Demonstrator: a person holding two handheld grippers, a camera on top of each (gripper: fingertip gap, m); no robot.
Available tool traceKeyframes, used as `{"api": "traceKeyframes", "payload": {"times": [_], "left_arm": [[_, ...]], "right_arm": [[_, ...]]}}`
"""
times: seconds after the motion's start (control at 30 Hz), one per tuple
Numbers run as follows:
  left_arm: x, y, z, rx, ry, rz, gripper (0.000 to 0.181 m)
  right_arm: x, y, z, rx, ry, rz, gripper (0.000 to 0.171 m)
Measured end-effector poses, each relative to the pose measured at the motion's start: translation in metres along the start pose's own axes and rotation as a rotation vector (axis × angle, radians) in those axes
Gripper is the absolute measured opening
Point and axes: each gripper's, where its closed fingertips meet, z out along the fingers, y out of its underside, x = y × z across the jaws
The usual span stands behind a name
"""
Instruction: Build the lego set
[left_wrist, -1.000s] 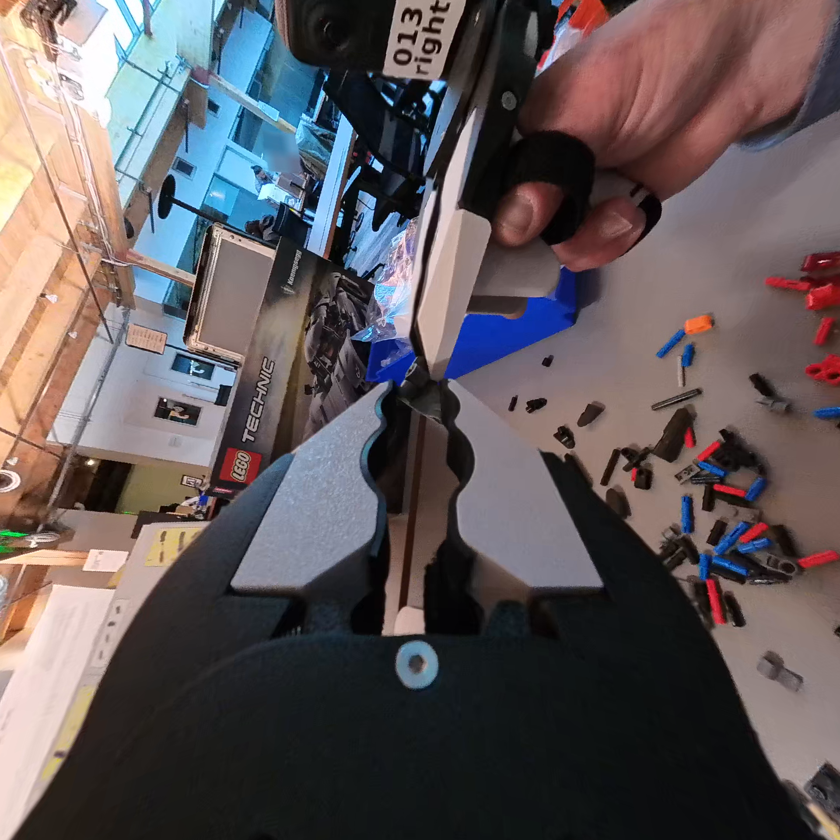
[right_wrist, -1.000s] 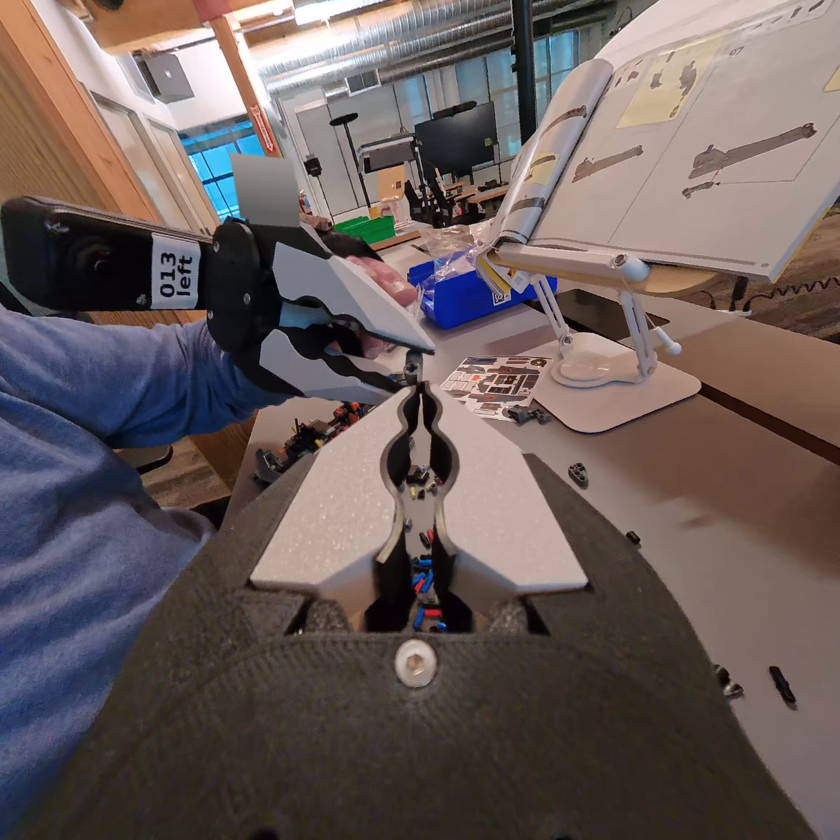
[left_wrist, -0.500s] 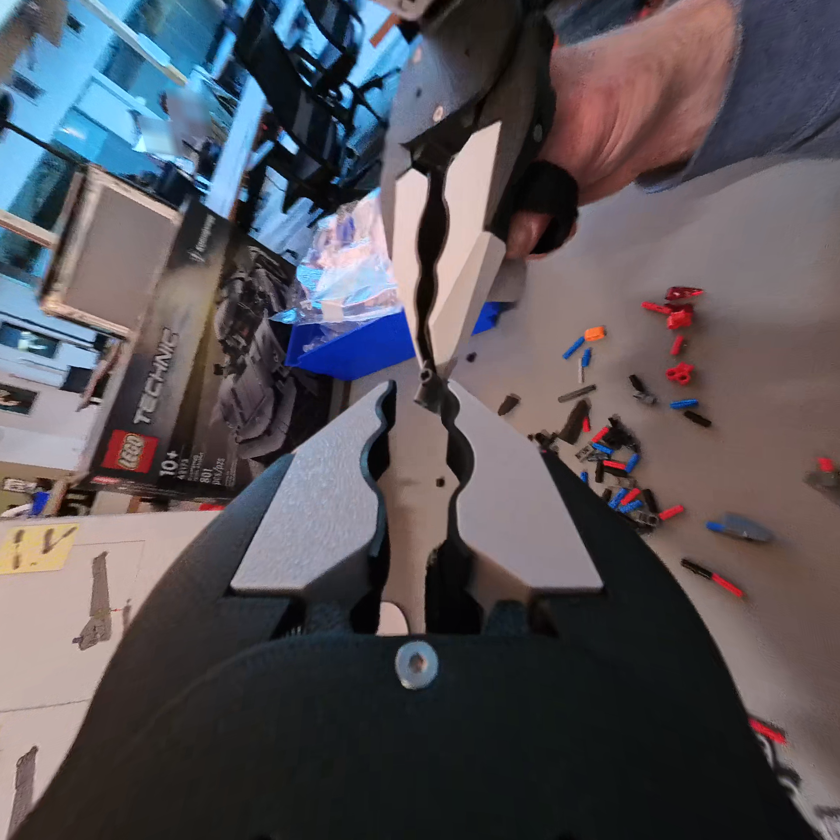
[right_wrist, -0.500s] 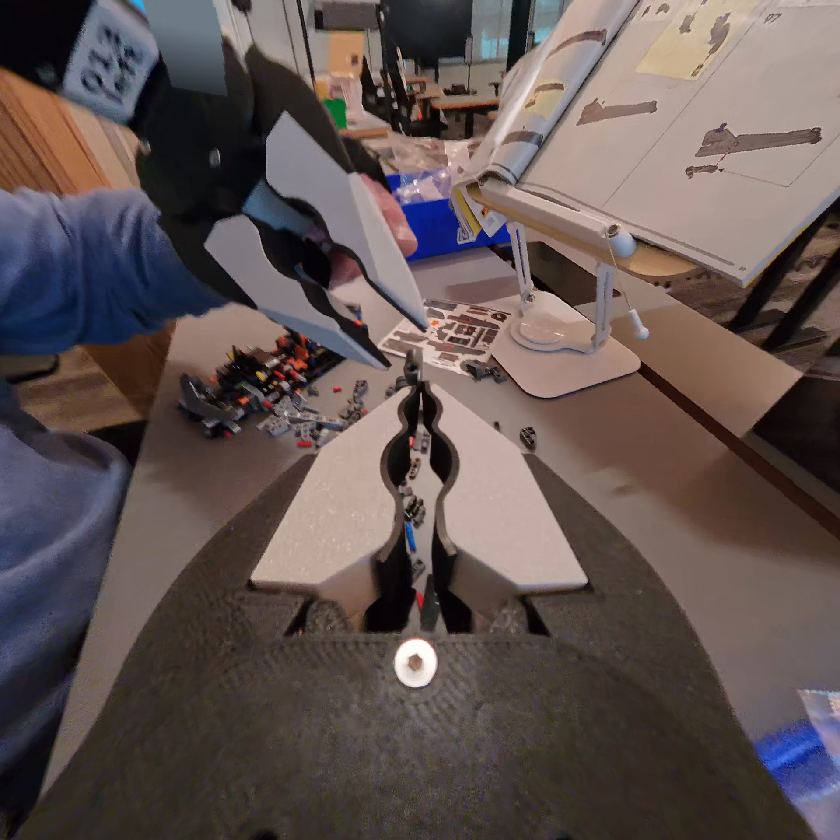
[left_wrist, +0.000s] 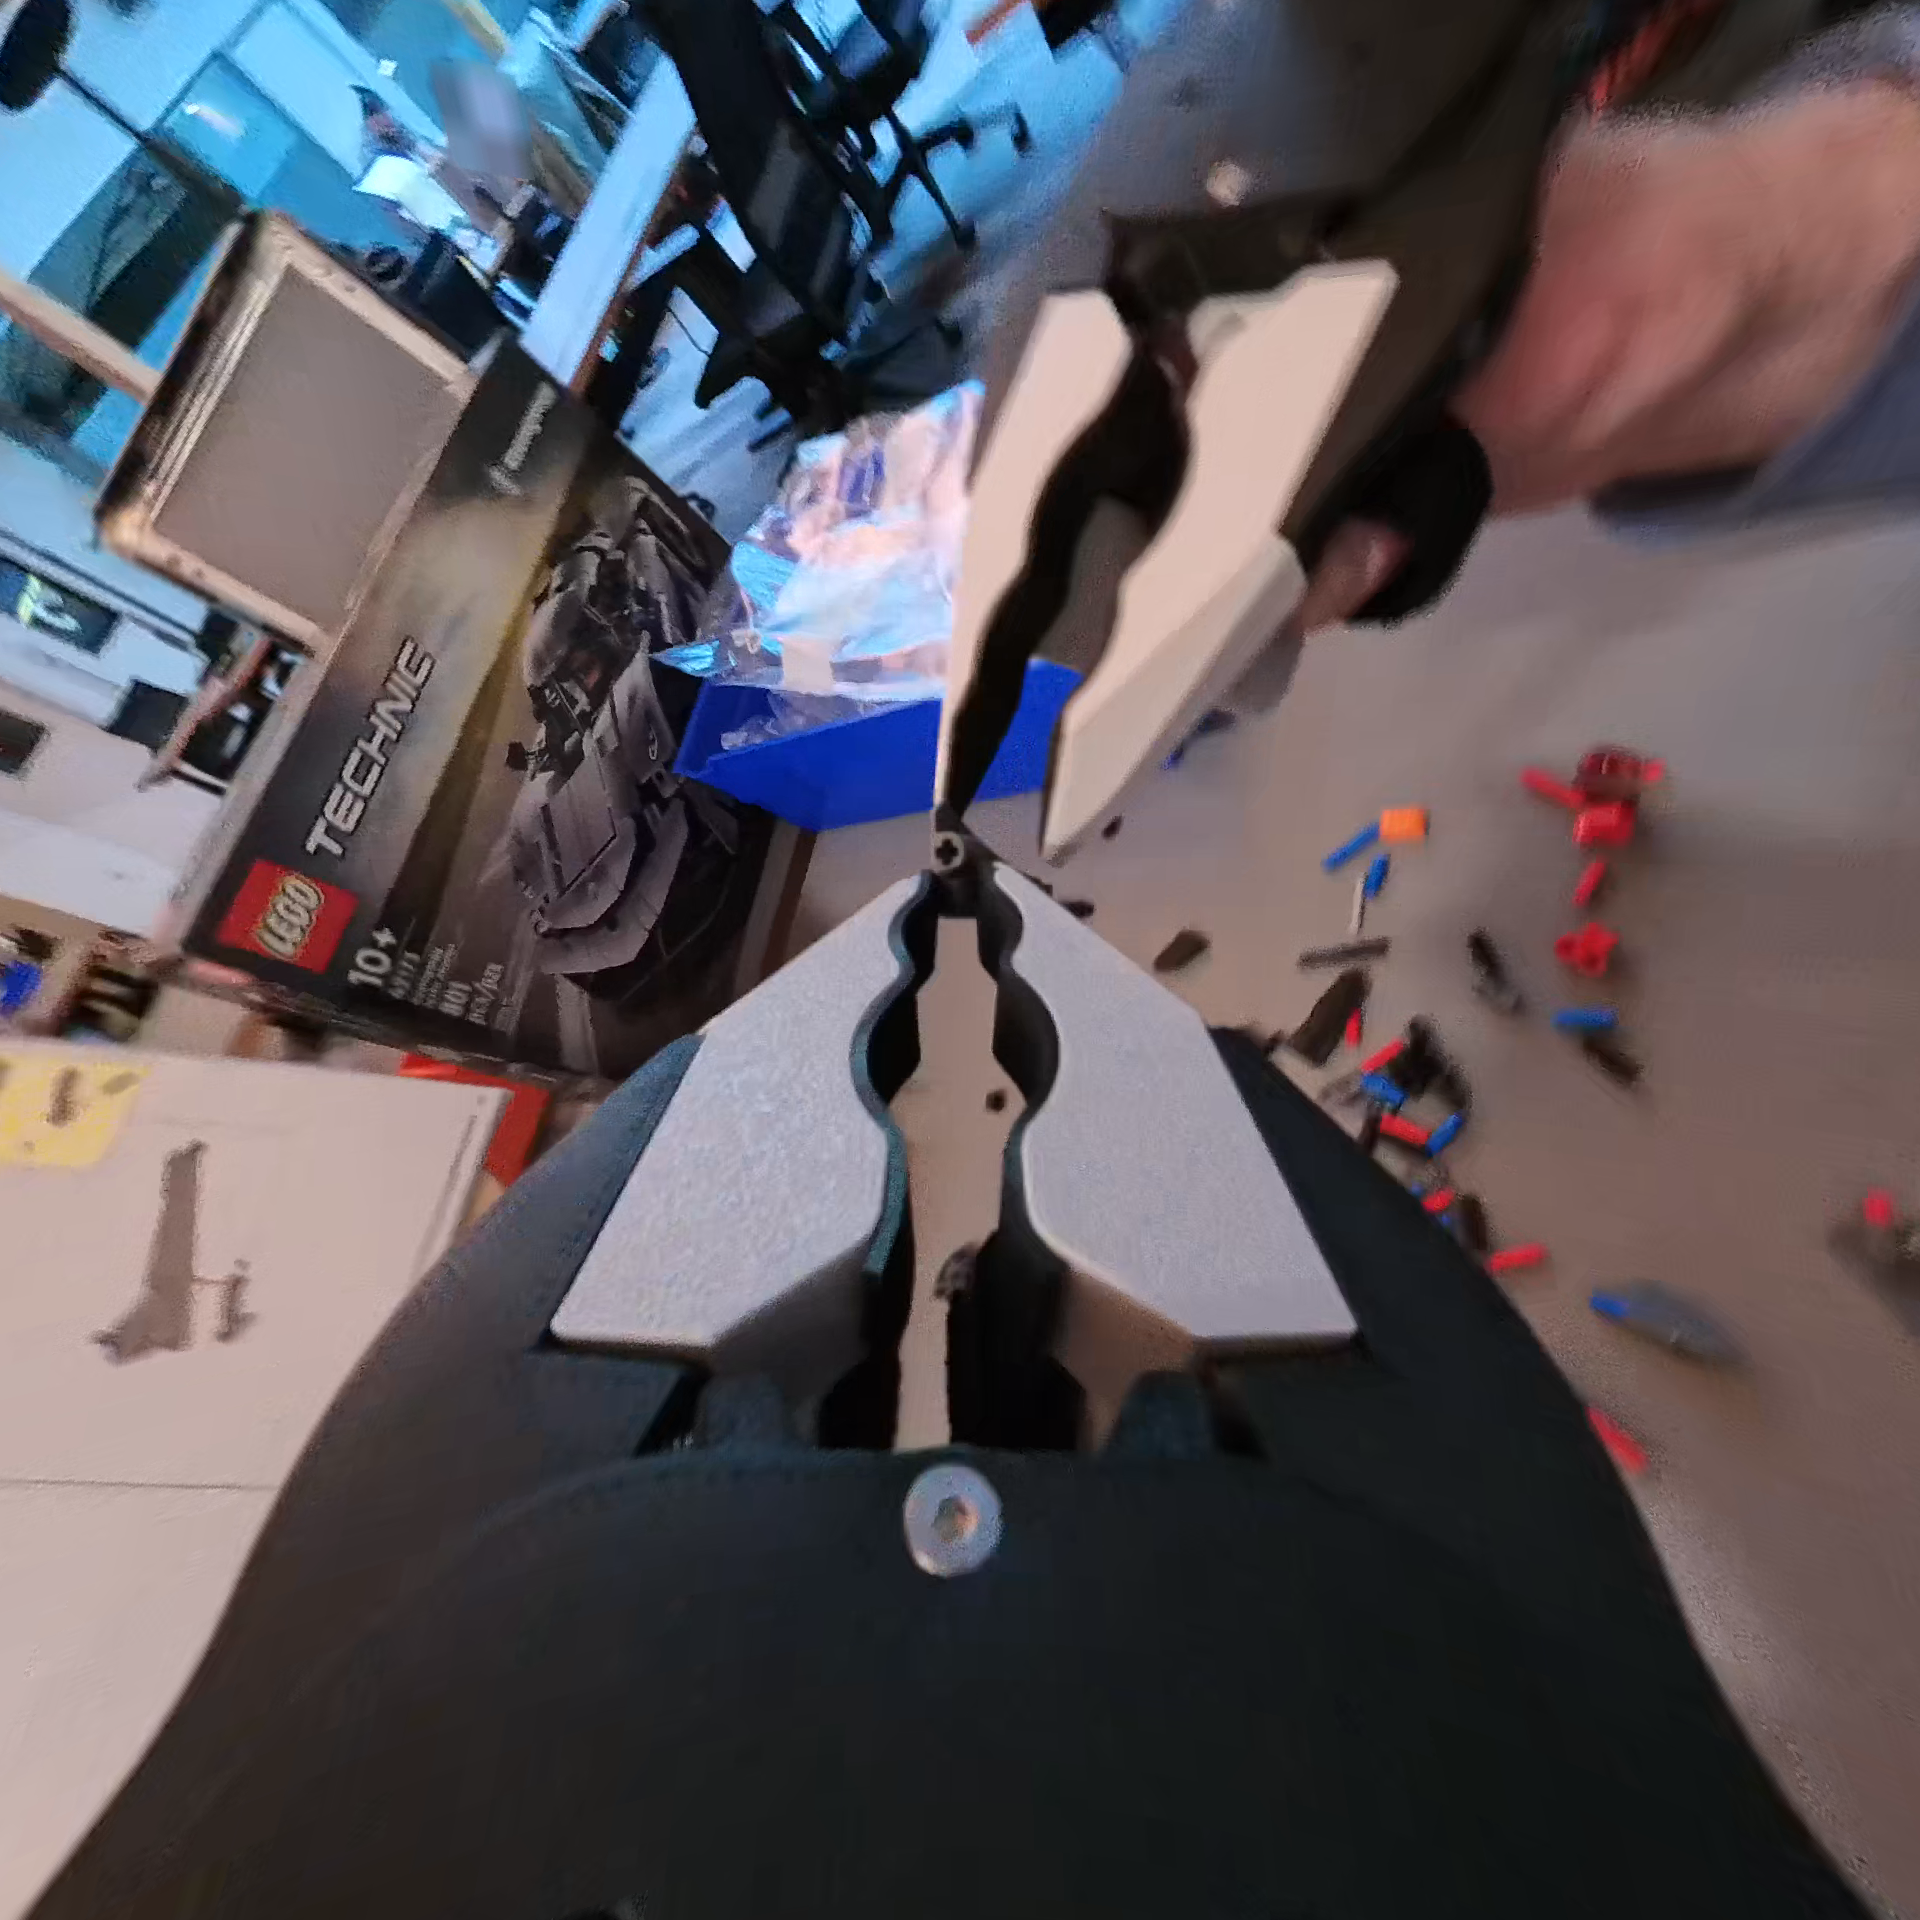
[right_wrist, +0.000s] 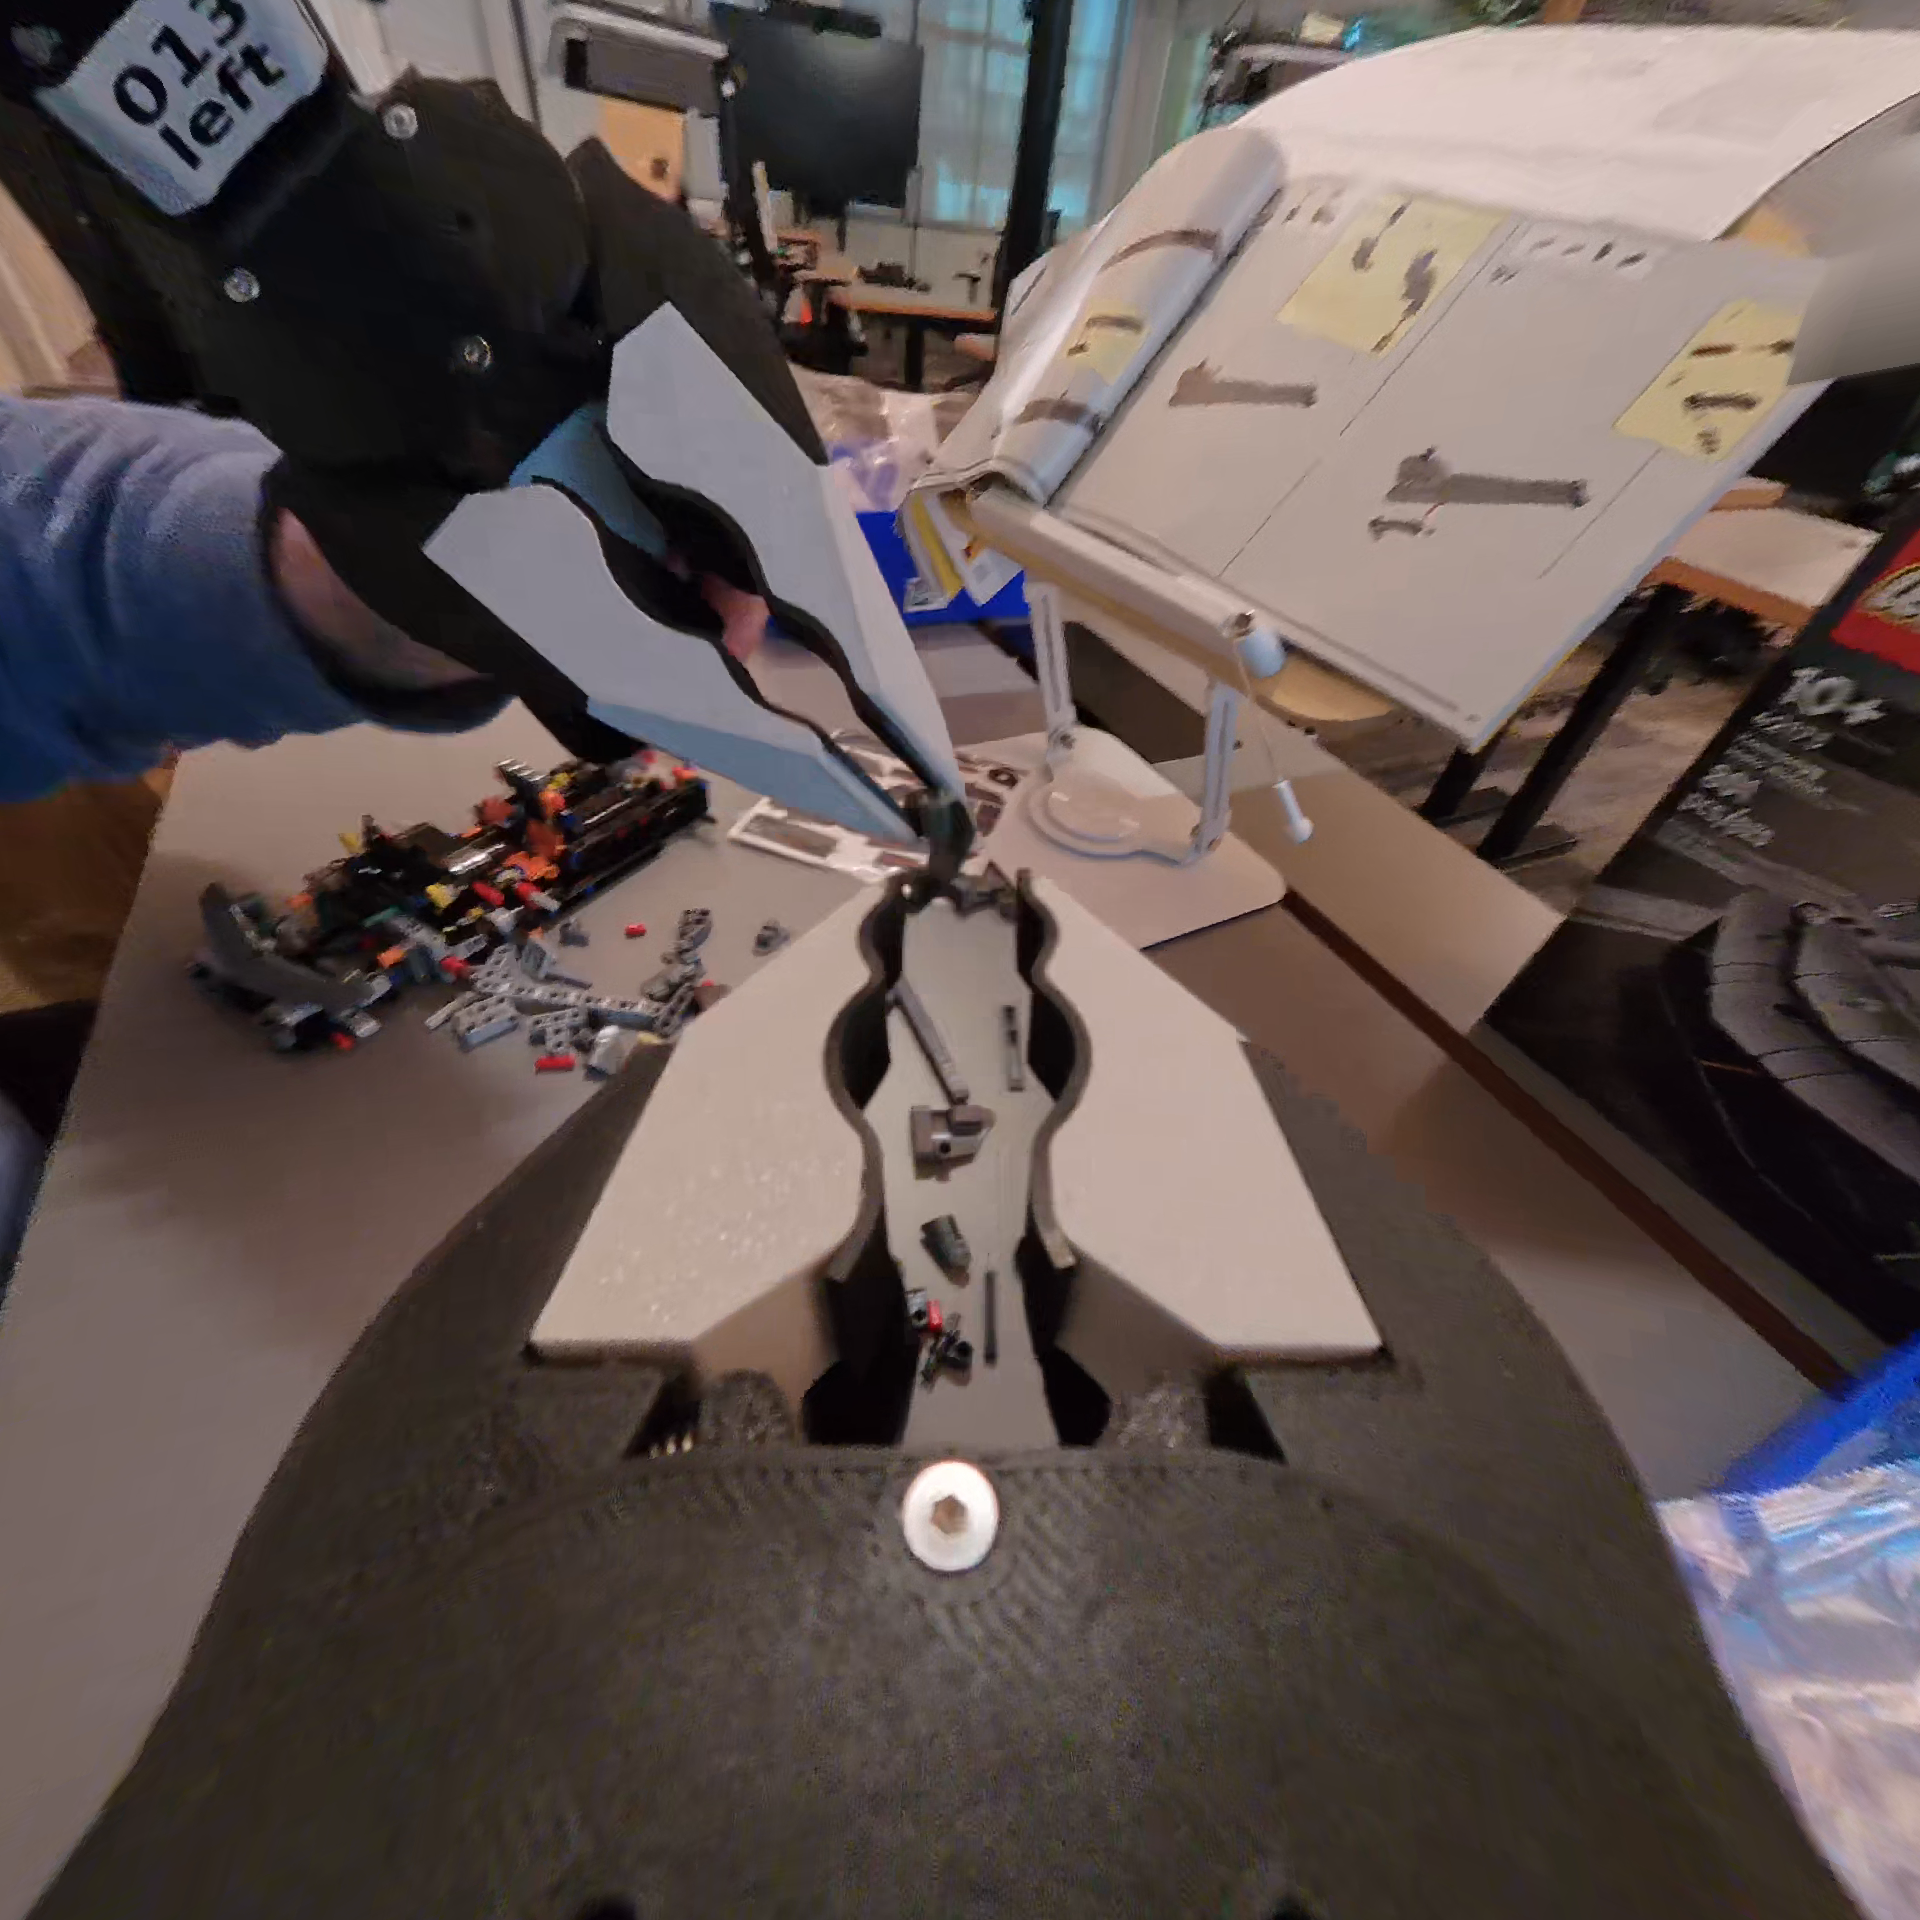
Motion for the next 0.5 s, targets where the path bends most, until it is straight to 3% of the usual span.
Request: {"api": "traceKeyframes", "payload": {"times": [0.17,0.33,0.5], "left_arm": [[-0.013,-0.008,-0.001,0.167,0.075,-0.381,0.005],[-0.021,-0.013,0.002,0.244,0.116,-0.560,0.005],[-0.026,-0.021,0.004,0.309,0.173,-0.695,0.005]], "right_arm": [[0.009,-0.005,-0.002,-0.032,0.225,-0.266,0.021],[0.008,-0.005,0.001,-0.087,0.380,-0.479,0.017],[0.012,-0.008,-0.001,-0.073,0.454,-0.501,0.018]]}}
